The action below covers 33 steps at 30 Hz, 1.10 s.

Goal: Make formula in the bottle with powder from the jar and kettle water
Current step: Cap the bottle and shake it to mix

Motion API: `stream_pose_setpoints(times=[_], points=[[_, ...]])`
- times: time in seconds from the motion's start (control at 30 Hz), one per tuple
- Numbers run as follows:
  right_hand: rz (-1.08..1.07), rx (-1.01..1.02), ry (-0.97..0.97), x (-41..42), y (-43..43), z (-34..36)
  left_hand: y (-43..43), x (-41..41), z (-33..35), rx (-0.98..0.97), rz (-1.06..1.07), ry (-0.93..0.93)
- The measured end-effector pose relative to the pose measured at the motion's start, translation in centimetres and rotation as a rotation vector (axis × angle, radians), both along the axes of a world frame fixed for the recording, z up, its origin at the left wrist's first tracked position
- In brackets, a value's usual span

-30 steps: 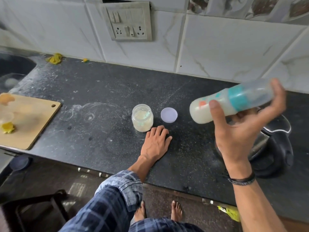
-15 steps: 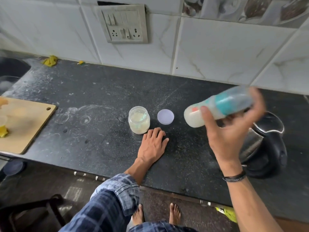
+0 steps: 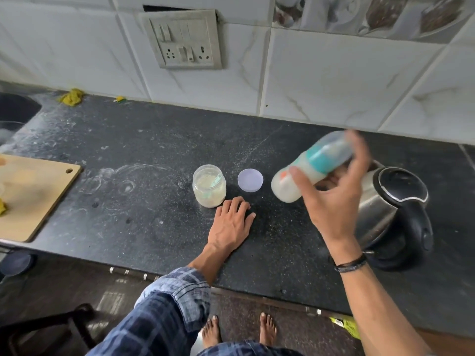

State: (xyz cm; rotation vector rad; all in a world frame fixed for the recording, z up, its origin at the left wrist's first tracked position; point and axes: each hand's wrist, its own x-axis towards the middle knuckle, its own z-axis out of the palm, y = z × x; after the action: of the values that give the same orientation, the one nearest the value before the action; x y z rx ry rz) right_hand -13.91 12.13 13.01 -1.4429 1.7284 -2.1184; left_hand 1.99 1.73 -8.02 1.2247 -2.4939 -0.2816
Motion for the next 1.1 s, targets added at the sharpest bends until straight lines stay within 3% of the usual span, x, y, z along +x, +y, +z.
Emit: stream_pose_setpoints(times=[0.03, 0.13, 0.2, 0.33, 0.43, 0.5, 0.63, 0.73, 0.8, 0.93, 1.03, 1.1], points=[[0.008, 0.036, -0.018, 0.1, 0.2, -0.2, 0.0, 0.0, 0.0, 0.0, -0.003, 0.006], [-0.029, -0.219, -0.058, 0.0, 0.3, 0.5, 0.0, -0.1, 0.0, -0.005, 0.003, 0.006], [-0.049, -0.269, -0.021, -0.4, -0.1, 0.3, 0.0, -0.1, 0.1, 0.004, 0.0, 0.002], [-0.02, 0.113, -0.02, 0.3, 0.0, -0.3, 0.0, 0.0, 0.1, 0.014, 0.004, -0.003], [-0.027, -0.185, -0.065, 0.5, 0.1, 0.3, 0.0, -0.1, 0.2, 0.013, 0.006, -0.009], [-0.032, -0.263, -0.028, 0.3, -0.2, 0.0, 0.0, -0.1, 0.2, 0.016, 0.005, -0.011], [0.046, 0.019, -0.053, 0.5, -0.4, -0.4, 0.0, 0.0, 0.2, 0.03, 0.002, -0.012], [-0.002, -0.24, -0.054, -0.3, -0.3, 0.5, 0.0, -0.1, 0.3, 0.029, 0.003, -0.012], [-0.031, -0.296, 0.021, -0.8, -0.3, 0.3, 0.0, -0.1, 0.5, 0.031, 0.0, -0.012], [0.043, -0.01, -0.04, -0.2, 0.1, -0.2, 0.1, 0.0, 0.5, 0.034, -0.006, -0.014], [-0.035, -0.297, 0.06, -0.5, 0.4, 0.6, 0.1, -0.1, 0.6, 0.029, 0.004, -0.015], [-0.091, -0.34, 0.16, -0.7, 0.0, 0.3, 0.0, -0.1, 0.7, 0.027, 0.001, -0.009]])
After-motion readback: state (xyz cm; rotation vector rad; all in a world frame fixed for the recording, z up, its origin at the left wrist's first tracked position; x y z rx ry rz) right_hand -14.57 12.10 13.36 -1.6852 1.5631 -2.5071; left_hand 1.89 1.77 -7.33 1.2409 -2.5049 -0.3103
